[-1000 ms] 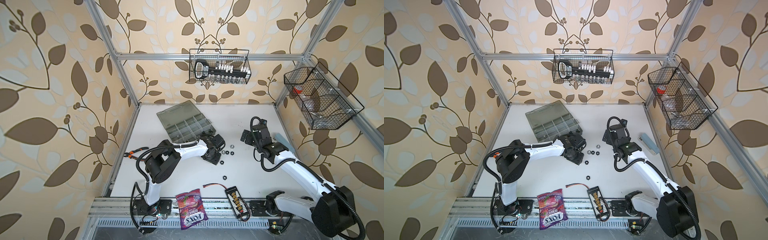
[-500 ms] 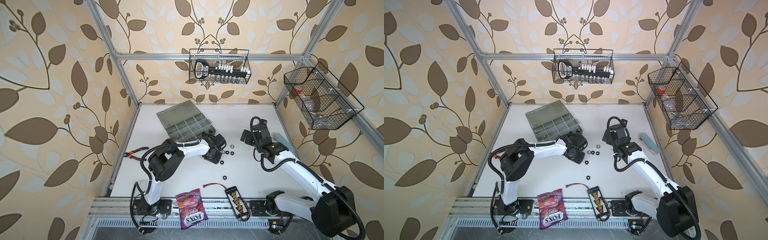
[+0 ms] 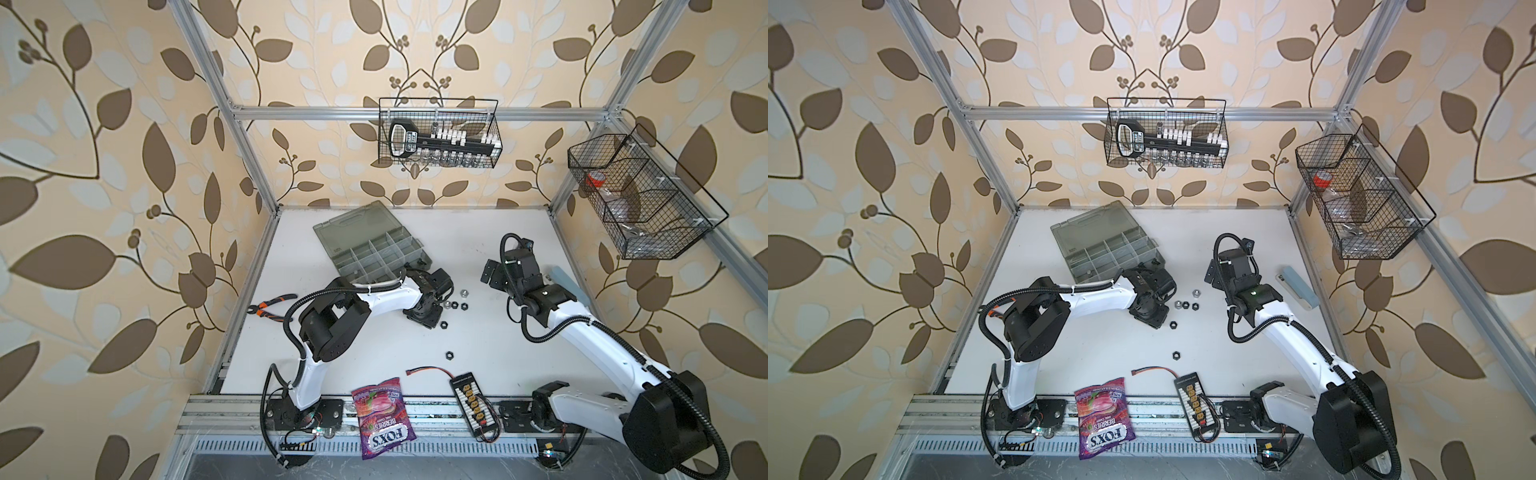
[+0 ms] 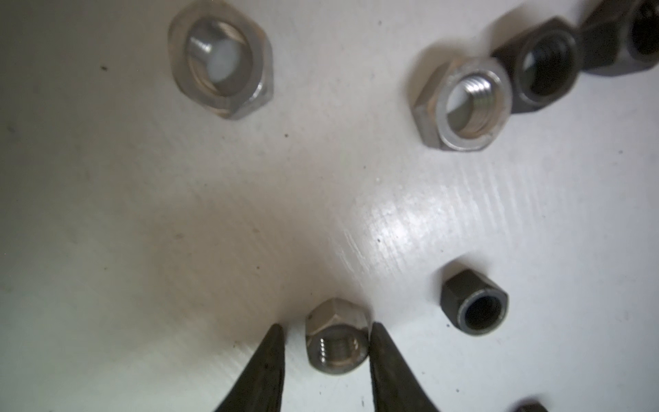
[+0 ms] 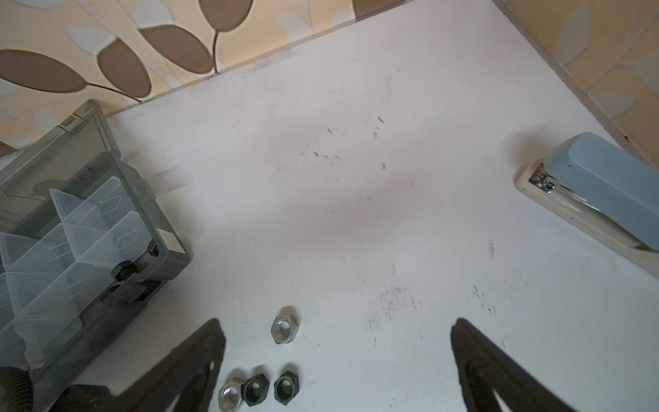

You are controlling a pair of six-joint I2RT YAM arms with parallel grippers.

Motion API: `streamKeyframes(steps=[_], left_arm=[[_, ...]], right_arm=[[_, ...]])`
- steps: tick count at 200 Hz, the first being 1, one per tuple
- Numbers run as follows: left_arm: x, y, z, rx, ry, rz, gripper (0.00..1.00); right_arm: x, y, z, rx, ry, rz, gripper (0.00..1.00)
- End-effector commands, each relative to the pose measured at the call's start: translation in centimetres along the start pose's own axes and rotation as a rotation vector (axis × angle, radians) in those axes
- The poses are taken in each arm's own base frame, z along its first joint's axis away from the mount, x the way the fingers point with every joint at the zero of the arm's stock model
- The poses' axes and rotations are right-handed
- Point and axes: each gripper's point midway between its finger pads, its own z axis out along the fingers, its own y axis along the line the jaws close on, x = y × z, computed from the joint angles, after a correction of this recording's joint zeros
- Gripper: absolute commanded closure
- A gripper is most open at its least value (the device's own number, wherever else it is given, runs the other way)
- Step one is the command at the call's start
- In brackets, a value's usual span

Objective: Sort the screws and nuts into containers
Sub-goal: Pick up the nut at the center of the table.

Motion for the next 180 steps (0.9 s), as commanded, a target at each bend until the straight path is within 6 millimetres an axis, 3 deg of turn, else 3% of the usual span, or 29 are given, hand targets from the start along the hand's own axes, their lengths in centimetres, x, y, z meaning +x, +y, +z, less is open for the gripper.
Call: streamKeyframes(steps=[1, 84, 108, 180], left_arm=[[0.8, 0.2, 0.5, -0.042, 0.041, 0.005, 0.61], [1.5, 0.4, 1.2, -0.113, 0.076, 0.048, 0.68], [1.4, 0.3, 1.2, -0.119, 0.073, 0.052, 0.74], [0.5, 0.7, -0.1, -0.139, 0.019, 0.041, 0.84]], right_arm=[[0.7, -0.9, 0.4, 0.037, 0.017, -0.003, 0.0], [0.5, -0.8, 0.5, 0.036, 0.013, -0.003, 0.0], [0.5, -0.9, 0.5, 0.037, 0.014, -0.002, 0.0], [0.4, -0.9, 0.4, 0.036, 0.011, -0.001, 0.0]])
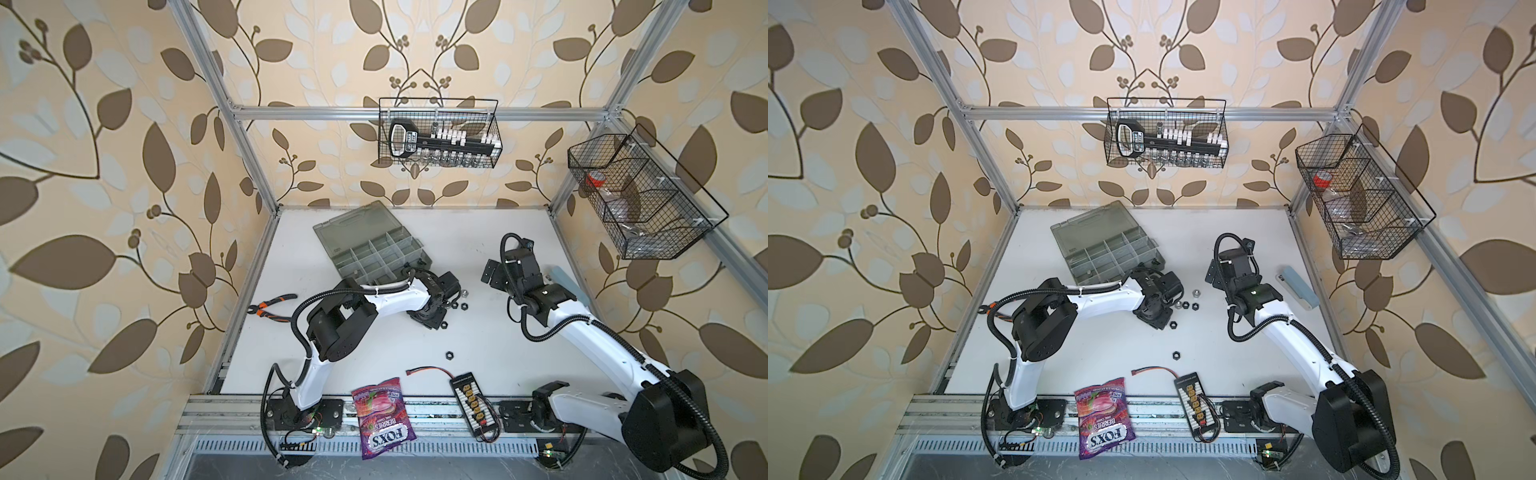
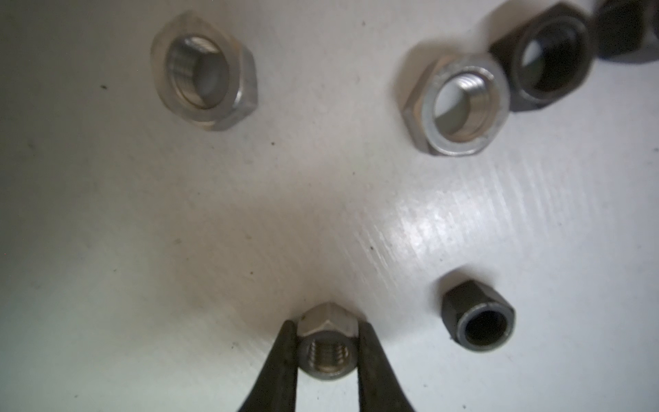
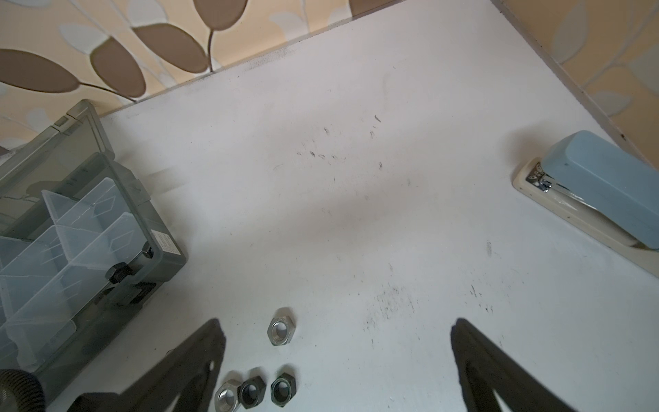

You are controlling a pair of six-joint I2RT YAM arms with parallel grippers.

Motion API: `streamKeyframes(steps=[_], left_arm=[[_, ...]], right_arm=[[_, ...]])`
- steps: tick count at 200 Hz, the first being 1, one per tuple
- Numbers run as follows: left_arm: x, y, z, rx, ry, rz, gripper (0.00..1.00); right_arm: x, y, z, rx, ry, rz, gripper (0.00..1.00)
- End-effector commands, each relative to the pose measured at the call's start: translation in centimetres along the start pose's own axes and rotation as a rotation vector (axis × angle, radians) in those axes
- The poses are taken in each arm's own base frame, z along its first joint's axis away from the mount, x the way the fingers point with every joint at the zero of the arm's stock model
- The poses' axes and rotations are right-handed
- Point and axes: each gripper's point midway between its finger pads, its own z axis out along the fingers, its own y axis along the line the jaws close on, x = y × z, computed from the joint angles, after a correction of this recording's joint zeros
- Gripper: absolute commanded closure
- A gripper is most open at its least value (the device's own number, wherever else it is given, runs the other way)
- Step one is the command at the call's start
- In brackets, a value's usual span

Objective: Sort the screws and nuts into containers
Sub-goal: Pick up the nut at the center of the table.

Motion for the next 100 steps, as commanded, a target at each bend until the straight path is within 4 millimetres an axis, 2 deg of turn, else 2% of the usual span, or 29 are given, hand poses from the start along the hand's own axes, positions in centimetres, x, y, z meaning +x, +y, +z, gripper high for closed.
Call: streamKeyframes(steps=[1, 60, 100], left_arm=[[0.7, 0.9, -0.3, -0.056, 0.013, 0.0, 0.84], [-1.8, 3.2, -4.5, -0.112, -0.107, -0.034, 0.86], [-2.9, 7.8, -7.0, -0.145, -0.164, -0.123, 0.86]], right_arm=[[0.4, -0.7, 0.3, 0.029, 0.011, -0.005, 0.0], [0.4, -0.6, 0.3, 0.02, 0.014, -0.003, 0.0], [0.3, -0.4, 0.2, 0.014, 0.014, -0.002, 0.01]])
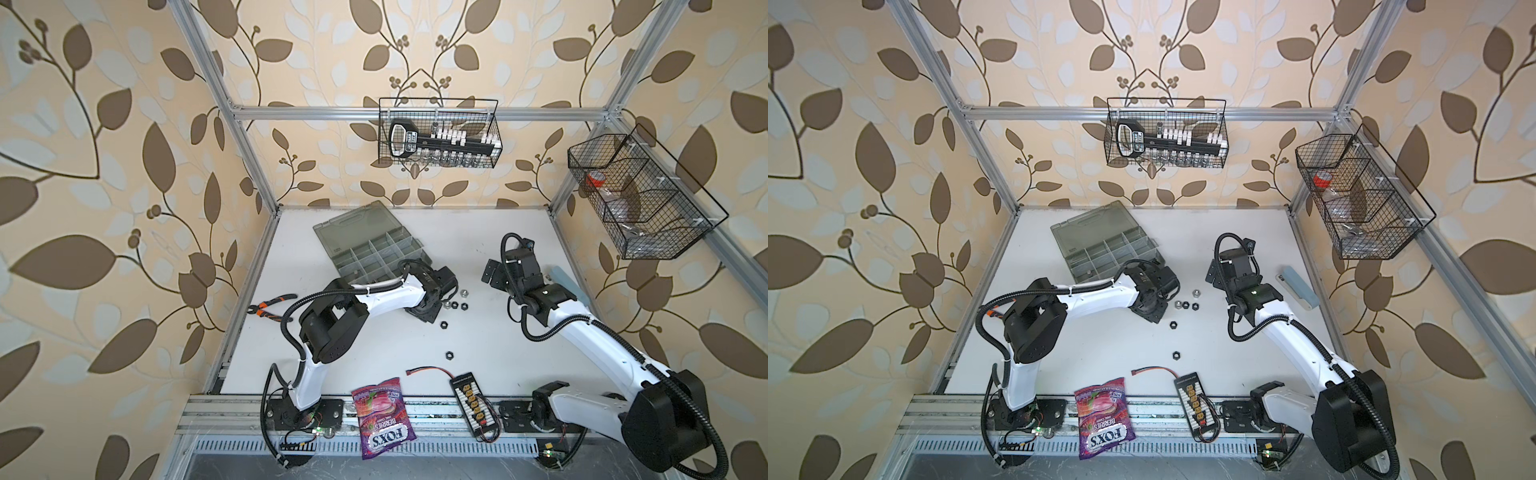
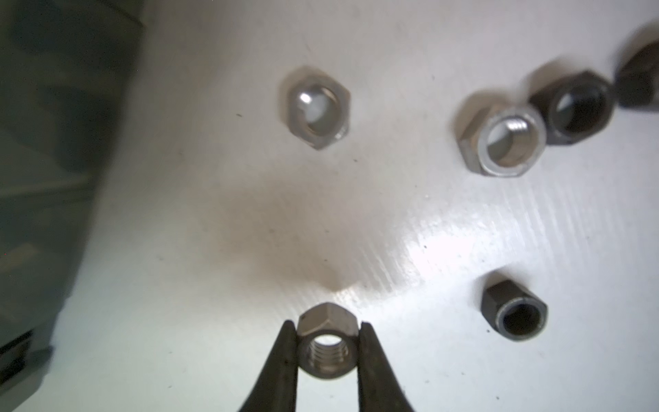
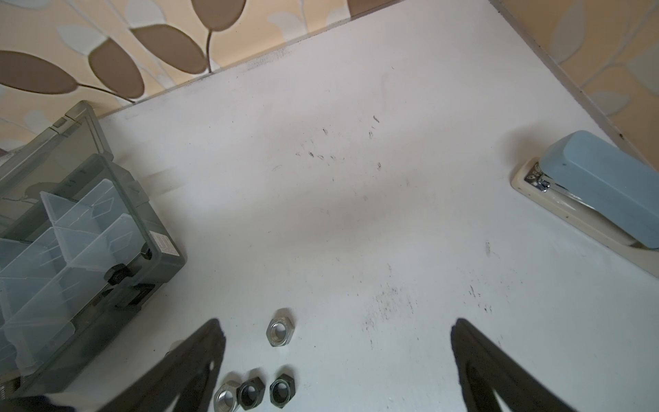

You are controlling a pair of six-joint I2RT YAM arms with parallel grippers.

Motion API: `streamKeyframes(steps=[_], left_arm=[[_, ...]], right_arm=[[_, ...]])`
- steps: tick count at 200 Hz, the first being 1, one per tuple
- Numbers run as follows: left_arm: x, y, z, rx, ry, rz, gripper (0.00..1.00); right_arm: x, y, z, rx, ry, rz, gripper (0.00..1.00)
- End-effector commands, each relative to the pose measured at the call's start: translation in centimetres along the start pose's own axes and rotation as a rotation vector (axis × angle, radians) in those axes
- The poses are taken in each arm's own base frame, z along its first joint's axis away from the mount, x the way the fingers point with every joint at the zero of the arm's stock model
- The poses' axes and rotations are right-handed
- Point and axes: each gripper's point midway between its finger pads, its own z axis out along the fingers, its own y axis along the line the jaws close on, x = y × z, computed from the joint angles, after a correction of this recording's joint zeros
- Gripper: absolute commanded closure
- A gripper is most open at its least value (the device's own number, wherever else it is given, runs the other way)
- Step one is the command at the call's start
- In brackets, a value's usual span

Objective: Sort the screws and nuts into containers
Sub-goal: Pick up the nut at the center of the table, then place the nut into the container.

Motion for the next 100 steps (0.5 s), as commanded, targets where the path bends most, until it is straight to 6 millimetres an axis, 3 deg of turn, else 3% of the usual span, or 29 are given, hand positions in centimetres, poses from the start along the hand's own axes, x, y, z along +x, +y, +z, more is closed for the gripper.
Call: streamKeyframes(steps=[1, 71, 100], left_arm=[[-1.7, 4.3, -3.5, -0.054, -0.082, -0.07, 0.86], [-3.5, 15.6, -6.2, -0.133, -0.178, -0.299, 0.86], [-3.6, 19.5, -6.3, -0.149, -0.196, -0.386, 0.86]], right_arm=[[0.4, -0.3, 0.2, 0.012, 0.014, -0.004, 0.01], [0.3, 0.1, 0.3, -0.002, 0.021, -0.003, 0.0], [0.4, 0.1, 0.3, -0.001, 0.024, -0.003, 0.0]])
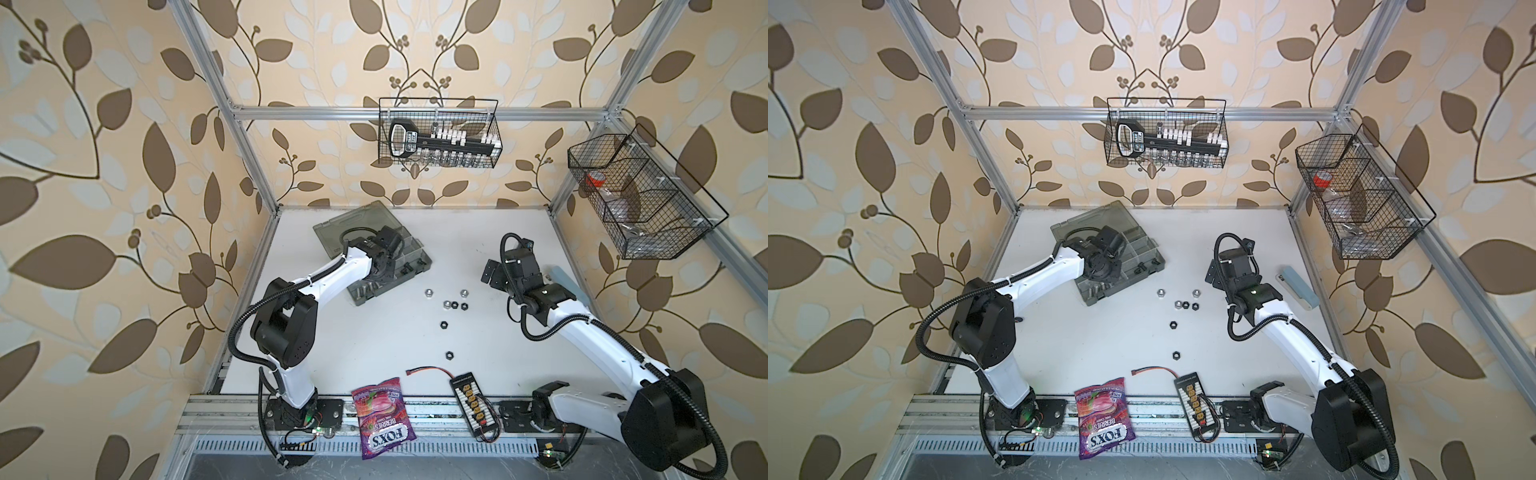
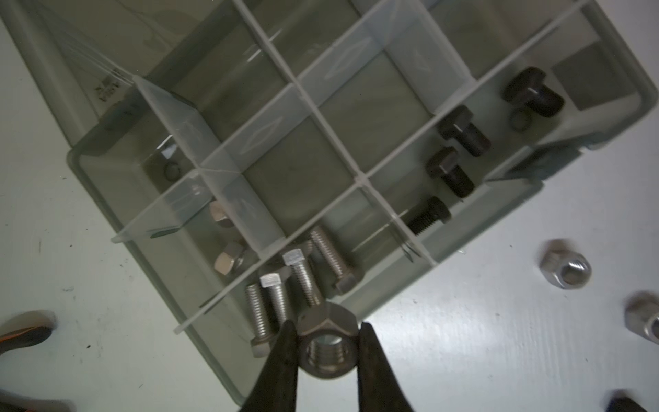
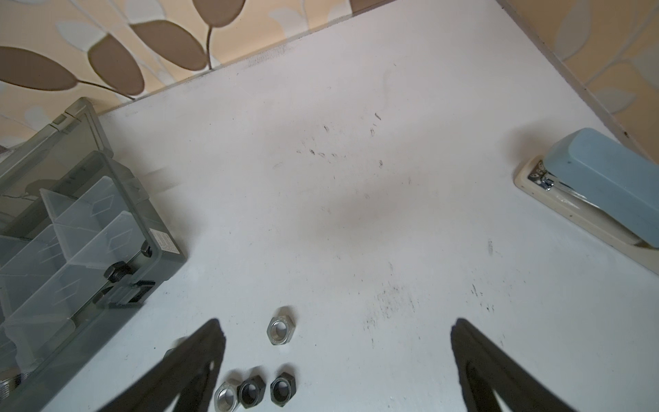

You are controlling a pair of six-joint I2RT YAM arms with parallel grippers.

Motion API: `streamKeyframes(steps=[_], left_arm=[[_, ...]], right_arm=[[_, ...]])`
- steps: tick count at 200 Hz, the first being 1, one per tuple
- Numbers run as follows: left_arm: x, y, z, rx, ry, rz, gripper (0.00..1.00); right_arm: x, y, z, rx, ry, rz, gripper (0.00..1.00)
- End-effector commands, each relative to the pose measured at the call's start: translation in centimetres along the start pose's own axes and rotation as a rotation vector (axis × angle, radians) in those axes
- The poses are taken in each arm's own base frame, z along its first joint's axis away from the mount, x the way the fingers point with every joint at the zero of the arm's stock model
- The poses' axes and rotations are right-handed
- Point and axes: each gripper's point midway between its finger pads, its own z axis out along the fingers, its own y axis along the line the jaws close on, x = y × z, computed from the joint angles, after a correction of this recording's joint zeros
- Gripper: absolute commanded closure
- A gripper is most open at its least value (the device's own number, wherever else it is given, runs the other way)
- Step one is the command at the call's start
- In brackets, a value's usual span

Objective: Sort the screws and nuts into containers
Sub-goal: Place the nut into the container.

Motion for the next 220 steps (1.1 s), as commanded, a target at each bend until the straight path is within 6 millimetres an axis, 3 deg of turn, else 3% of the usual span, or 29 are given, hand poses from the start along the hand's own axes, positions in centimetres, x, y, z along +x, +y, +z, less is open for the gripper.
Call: streamKeyframes(steps=[1, 41, 80, 176, 220], left_arm=[[-1.6, 2.8, -1.2, -0.023, -0.06, -0.042, 0.86], [-2.0, 6.0, 0.5, -0.053, -0.034, -0.118, 0.86], [-1.6, 7.6, 1.7, -0.068, -0.008, -0.156, 0.86], [-0.5, 8.7, 3.7, -0.062, 0.034, -0.198, 0.85], [-0.4, 9.0, 4.1, -0.076, 0.04, -0.201, 0.7]], right_arm=[[0.2, 0.0, 0.2, 0.002, 0.015, -0.001, 0.0], [0.3, 0.1, 0.3, -0.003, 0.019, 0.002, 0.01], [0.4, 0.0, 0.2, 0.002, 0.018, -0.002, 0.0], [0.6, 0.0, 0.4, 0.001, 0.023, 0.001, 0.0], [0.6, -0.2, 0.3, 0.006, 0.02, 0.0, 0.0]])
